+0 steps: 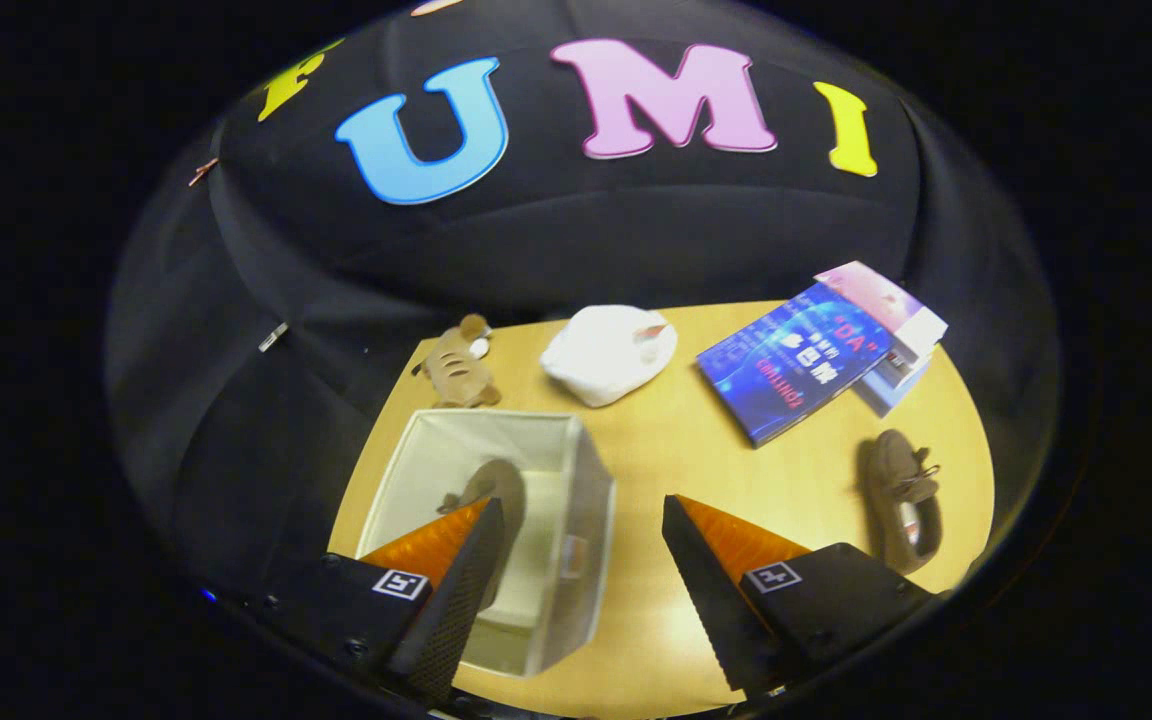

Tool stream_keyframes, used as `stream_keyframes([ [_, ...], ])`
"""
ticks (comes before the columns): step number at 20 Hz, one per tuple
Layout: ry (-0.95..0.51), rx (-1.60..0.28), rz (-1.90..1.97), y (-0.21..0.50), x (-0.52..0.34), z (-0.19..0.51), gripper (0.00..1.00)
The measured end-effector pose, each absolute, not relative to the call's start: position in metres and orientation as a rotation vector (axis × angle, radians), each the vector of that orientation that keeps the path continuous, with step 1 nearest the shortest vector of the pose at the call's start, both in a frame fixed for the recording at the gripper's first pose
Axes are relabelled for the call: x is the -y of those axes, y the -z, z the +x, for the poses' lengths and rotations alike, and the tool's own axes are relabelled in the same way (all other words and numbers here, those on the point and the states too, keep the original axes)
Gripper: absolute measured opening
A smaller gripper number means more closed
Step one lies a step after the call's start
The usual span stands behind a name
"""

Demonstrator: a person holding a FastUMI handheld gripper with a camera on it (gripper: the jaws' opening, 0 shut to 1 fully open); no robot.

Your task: Open the storage box then place both shoes into the box .Put the left shoe in first, then the right shoe, with the right side of both shoes facing outward in a uniform manner.

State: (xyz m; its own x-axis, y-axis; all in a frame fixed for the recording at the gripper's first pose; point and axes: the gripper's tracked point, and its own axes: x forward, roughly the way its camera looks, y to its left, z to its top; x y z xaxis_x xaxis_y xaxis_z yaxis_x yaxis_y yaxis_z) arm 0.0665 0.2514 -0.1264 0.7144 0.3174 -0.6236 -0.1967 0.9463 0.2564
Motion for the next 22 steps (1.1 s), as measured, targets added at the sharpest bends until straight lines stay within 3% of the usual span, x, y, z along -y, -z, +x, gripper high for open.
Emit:
stream_keyframes([
  [13, -0.060, -0.751, 0.119, 0.192, 0.035, 0.087, 0.99],
  [22, -0.114, -0.892, -0.074, 0.291, 0.119, 0.087, 0.99],
])
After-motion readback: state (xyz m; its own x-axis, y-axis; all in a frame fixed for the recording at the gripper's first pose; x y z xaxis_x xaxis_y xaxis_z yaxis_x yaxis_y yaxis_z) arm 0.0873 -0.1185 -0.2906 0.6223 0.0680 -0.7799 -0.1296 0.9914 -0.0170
